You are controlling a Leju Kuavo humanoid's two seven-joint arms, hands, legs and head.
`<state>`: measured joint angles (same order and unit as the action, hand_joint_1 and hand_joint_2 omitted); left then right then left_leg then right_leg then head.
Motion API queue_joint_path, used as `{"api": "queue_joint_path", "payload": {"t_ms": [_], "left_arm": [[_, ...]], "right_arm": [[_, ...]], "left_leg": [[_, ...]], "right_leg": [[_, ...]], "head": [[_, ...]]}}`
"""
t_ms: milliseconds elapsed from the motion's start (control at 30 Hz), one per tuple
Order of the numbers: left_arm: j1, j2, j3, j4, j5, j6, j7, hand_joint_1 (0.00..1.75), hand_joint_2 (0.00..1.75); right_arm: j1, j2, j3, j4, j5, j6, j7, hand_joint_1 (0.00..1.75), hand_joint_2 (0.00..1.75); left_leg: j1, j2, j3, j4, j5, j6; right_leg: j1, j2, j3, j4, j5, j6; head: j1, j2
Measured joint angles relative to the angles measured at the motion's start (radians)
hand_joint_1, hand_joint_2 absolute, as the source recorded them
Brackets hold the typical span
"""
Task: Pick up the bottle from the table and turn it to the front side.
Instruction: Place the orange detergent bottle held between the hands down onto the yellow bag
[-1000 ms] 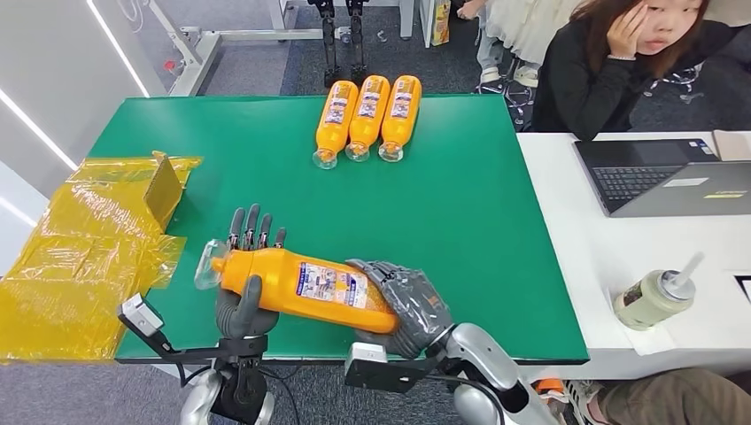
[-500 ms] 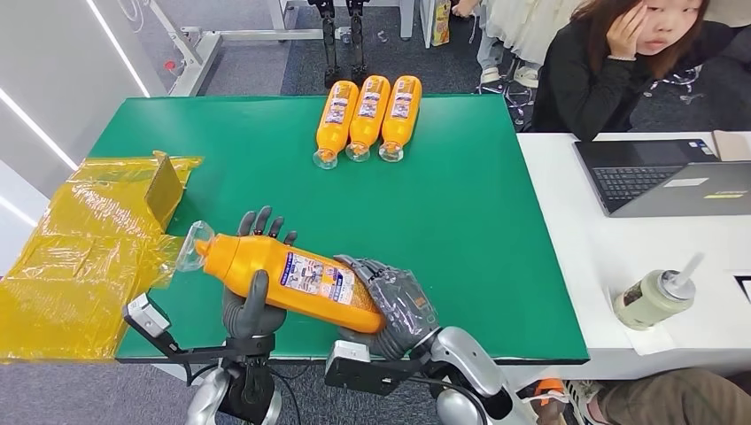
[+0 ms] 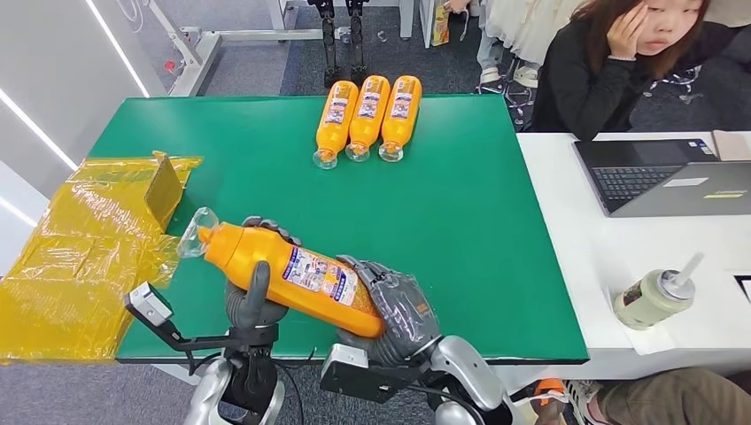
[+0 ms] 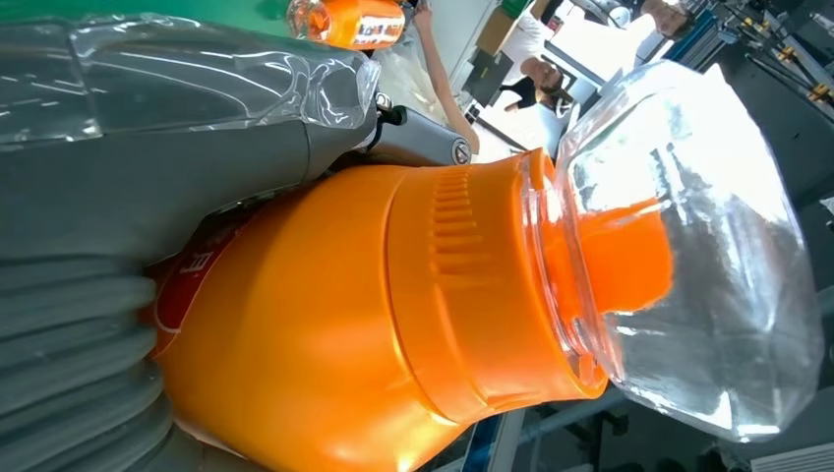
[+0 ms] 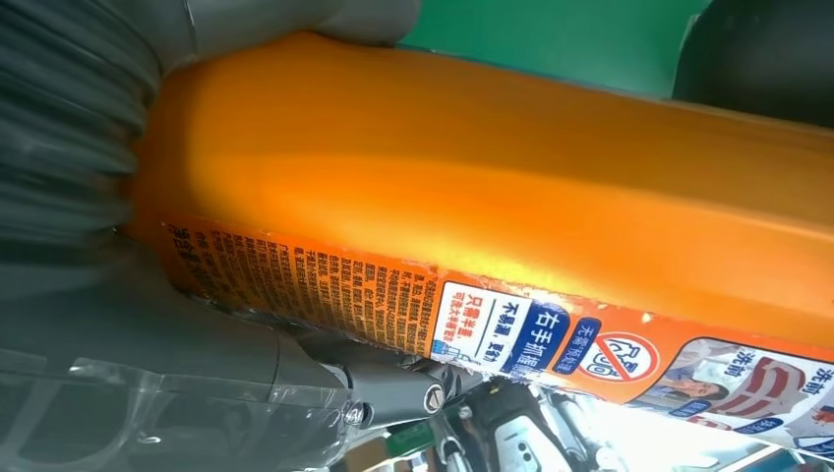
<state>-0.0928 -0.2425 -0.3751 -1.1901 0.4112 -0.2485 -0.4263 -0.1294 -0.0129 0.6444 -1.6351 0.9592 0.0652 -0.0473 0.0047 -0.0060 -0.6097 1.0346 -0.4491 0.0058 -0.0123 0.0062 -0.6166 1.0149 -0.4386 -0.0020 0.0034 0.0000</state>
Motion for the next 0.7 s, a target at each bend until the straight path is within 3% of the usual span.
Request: {"api": "queue_joint_path", "payload": {"t_ms": [33,167,700], "left_arm": [[-0.001,-0.001,0.0,0.001,0.002,-0.001,0.001,1.75,1.75],[-0.006,-0.004,0.0,0.009,0.027,-0.014,0.013,1.75,1.75],[-0.022,-0.003,0.0,0.036,0.076,-0.024,0.026,1.75,1.75]], "right_arm": [[0.003,0.001,-0.001,-0.003,0.003,0.0,0.001,1.73,1.75],[0.017,0.006,-0.008,-0.016,0.023,0.004,0.006,0.0,1.75],[0.043,0.023,-0.01,-0.044,0.044,-0.008,-0.017,0.0,1.75]], "left_leg": [[0.0,0.0,0.0,0.0,0.0,0.0],[0.0,0.0,0.0,0.0,0.0,0.0],[0.0,0.001,0.0,0.0,0.0,0.0]], "right_leg": [[0.0,0.0,0.0,0.0,0.0,0.0],[0.0,0.0,0.0,0.0,0.0,0.0],[0.0,0.0,0.0,0.0,0.0,0.0]], "head": [[0.0,0.0],[0.0,0.0],[0.0,0.0]]}}
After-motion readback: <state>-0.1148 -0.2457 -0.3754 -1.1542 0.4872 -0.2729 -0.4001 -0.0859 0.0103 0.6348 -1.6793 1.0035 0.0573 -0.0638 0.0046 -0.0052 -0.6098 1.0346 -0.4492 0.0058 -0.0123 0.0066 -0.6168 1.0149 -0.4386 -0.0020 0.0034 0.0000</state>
